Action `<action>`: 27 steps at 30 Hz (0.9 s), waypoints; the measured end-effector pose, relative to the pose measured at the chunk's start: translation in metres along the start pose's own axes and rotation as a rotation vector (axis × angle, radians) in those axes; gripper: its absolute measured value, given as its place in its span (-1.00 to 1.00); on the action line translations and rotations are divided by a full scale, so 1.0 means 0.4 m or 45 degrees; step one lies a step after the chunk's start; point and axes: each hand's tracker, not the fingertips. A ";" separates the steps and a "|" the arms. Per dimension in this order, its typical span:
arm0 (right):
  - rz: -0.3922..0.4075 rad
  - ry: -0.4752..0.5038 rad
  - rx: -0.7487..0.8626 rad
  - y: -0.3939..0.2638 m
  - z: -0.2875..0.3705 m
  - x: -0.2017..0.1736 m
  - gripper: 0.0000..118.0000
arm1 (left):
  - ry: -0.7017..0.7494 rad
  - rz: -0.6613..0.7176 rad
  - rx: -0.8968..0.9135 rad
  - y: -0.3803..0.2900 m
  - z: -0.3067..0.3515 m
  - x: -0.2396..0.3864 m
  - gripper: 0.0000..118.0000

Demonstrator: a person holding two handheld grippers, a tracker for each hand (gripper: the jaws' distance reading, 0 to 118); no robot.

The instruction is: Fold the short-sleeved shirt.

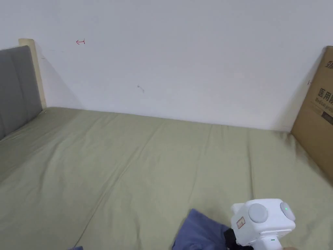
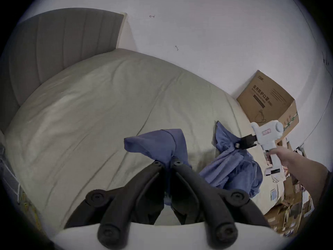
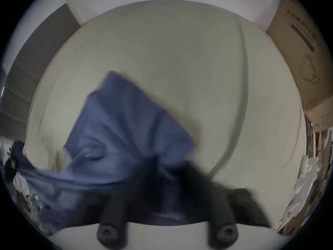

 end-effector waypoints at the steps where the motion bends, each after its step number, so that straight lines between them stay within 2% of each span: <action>1: 0.028 -0.001 0.020 -0.011 0.024 -0.009 -0.99 | 0.001 0.006 0.007 0.004 0.009 -0.003 -0.95; 3: 0.076 -0.008 0.118 -0.051 0.095 -0.026 -0.99 | 0.005 0.029 0.052 0.016 0.039 0.002 -0.95; 5: 0.061 0.008 0.278 -0.086 0.190 -0.020 -0.99 | 0.016 0.021 0.110 0.038 0.077 0.009 -0.95; 8: -0.071 0.029 0.525 -0.150 0.374 0.001 -0.99 | 0.093 -0.035 0.277 0.075 0.148 0.036 -0.95; 12: -0.178 0.103 0.764 -0.220 0.596 0.035 -0.99 | 0.007 -0.092 0.374 0.155 0.232 0.080 -0.95; 16: -0.087 -0.032 0.994 -0.263 0.790 -0.003 -0.99 | -0.020 -0.248 0.435 0.258 0.291 0.151 -0.95; 18: -0.058 -0.077 1.058 -0.263 0.868 -0.018 -0.99 | -0.029 -0.269 0.483 0.307 0.327 0.193 -0.95; 22: -0.111 -0.087 1.129 -0.234 0.975 -0.019 -0.99 | -0.047 -0.235 0.537 0.406 0.371 0.239 -0.95; 27: -0.102 -0.151 1.232 -0.176 1.062 -0.047 -0.99 | -0.093 -0.176 0.572 0.513 0.384 0.281 -0.95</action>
